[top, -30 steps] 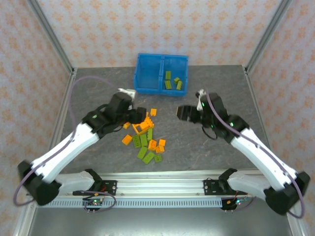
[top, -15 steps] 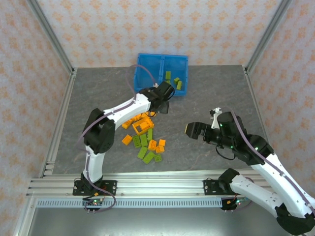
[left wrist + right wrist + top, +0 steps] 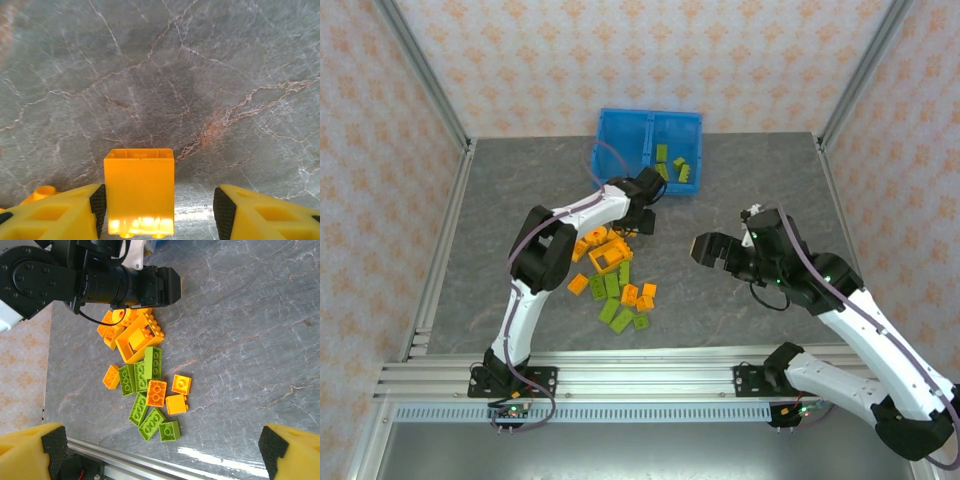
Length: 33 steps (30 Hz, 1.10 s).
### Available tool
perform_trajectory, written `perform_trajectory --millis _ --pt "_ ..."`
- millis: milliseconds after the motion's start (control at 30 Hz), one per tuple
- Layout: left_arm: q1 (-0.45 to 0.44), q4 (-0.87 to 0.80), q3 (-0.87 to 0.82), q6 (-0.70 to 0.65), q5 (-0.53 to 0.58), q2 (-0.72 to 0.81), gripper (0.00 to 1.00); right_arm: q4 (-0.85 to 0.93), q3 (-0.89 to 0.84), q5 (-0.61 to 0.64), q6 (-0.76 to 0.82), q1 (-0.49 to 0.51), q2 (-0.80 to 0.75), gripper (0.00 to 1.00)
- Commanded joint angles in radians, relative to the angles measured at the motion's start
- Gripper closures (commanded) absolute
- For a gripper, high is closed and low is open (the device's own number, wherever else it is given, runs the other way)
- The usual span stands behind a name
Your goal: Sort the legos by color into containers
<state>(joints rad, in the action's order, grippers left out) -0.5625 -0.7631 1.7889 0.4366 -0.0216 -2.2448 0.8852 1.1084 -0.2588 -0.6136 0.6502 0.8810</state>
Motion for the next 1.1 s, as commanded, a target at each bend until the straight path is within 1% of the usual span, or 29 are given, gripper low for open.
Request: perform_trajectory --millis 0,267,367,467,600,700,767,833,933,1067 --pt "-0.002 -0.007 -0.013 -0.008 -0.015 -0.015 0.45 0.028 0.063 0.014 -0.005 0.006 0.004 0.01" --pt "0.0 0.042 -0.056 0.003 -0.015 0.014 0.65 0.091 0.067 0.062 -0.037 0.006 -0.038 0.0" --pt "-0.002 0.046 -0.048 0.007 -0.015 0.064 0.67 0.129 0.062 0.074 -0.056 0.006 -0.088 0.0" --pt "-0.001 0.029 -0.002 -0.008 0.01 0.124 0.67 0.155 0.062 0.081 -0.069 0.007 -0.132 0.01" --pt "0.016 -0.047 0.162 -0.06 0.084 0.138 0.67 0.161 0.087 0.049 -0.062 0.007 -0.148 0.01" --pt "0.059 -0.108 0.327 -0.093 0.147 0.087 0.67 0.147 0.094 0.027 -0.057 0.006 -0.148 0.01" --pt "0.098 -0.15 0.445 -0.104 0.153 0.034 0.67 0.142 0.094 0.037 -0.06 0.006 -0.147 0.0" --pt "0.135 -0.179 0.56 -0.115 0.141 -0.023 0.68 0.132 0.093 0.052 -0.069 0.007 -0.143 0.01" --pt "0.19 -0.182 0.703 -0.131 0.08 -0.109 0.68 0.117 0.098 0.05 -0.069 0.007 -0.124 0.01" --pt "0.241 -0.135 0.829 -0.15 -0.061 -0.219 0.7 0.115 0.117 0.058 -0.057 0.008 -0.081 0.01"
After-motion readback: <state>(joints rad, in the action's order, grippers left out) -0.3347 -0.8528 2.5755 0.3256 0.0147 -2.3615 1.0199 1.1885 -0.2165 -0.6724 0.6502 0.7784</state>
